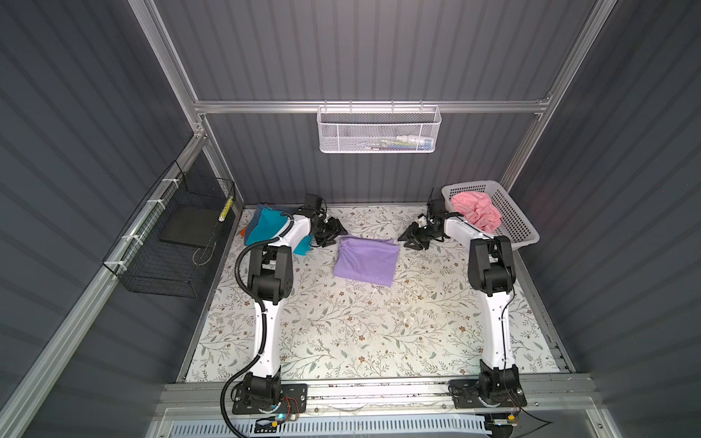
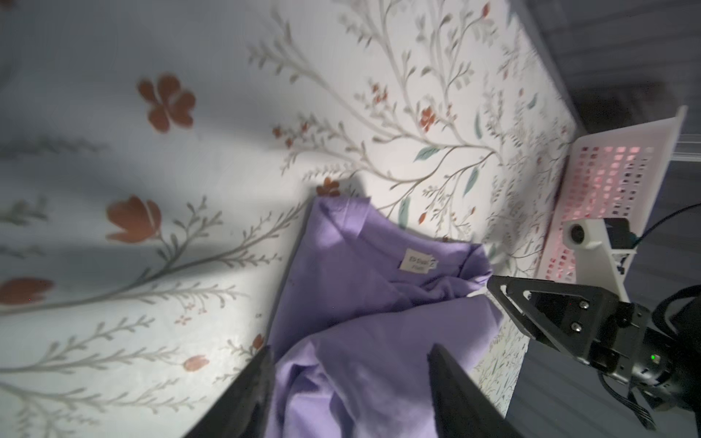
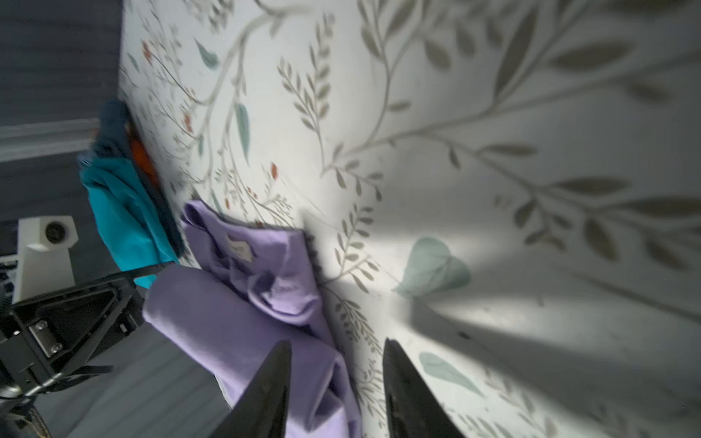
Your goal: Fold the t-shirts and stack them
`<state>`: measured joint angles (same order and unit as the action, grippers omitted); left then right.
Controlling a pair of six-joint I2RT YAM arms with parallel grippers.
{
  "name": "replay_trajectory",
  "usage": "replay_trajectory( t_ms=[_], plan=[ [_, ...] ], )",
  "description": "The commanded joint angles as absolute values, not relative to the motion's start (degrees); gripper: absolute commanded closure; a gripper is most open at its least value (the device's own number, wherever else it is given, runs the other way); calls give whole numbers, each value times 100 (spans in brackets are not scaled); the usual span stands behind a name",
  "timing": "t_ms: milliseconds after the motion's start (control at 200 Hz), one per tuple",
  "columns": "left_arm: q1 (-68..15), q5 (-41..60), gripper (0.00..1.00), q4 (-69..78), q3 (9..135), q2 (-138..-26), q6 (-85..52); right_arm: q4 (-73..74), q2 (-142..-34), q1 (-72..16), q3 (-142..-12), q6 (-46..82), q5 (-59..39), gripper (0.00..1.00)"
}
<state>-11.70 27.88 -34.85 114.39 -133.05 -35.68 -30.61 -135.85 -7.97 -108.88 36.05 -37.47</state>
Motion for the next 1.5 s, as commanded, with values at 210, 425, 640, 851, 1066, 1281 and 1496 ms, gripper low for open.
replay_trajectory(
  t_ms=[210,425,640,851,1066,1281,1496],
  plan=[
    [-1276,2491,65,-3139,10639,-12064,-3490,-2326,-11589,-955,-9564,3372,-2786,87],
    [-1976,2521,86,-3305,10217,-12314,-3252,-2552,-11660,-1614,-9183,3078,-2803,100],
    [-2030,2573,86,-3244,10581,-12933,-3281,-2505,-12355,-1793,-9505,3253,-3142,100],
    [-1870,2394,86,-3553,11901,-13985,-3213,-2787,-13367,-1691,-10733,3218,-3062,100],
    [-1503,3208,82,-3411,12680,-14798,-3529,-3013,-14448,-1282,-12238,3655,-3187,99],
    [-1450,3384,76,-3230,12296,-14305,-3527,-2941,-14100,-1198,-12225,3655,-3101,99],
    [-1450,3471,40,-3001,11079,-12929,-3289,-2622,-12465,-1582,-10405,3054,-2518,84]
  ],
)
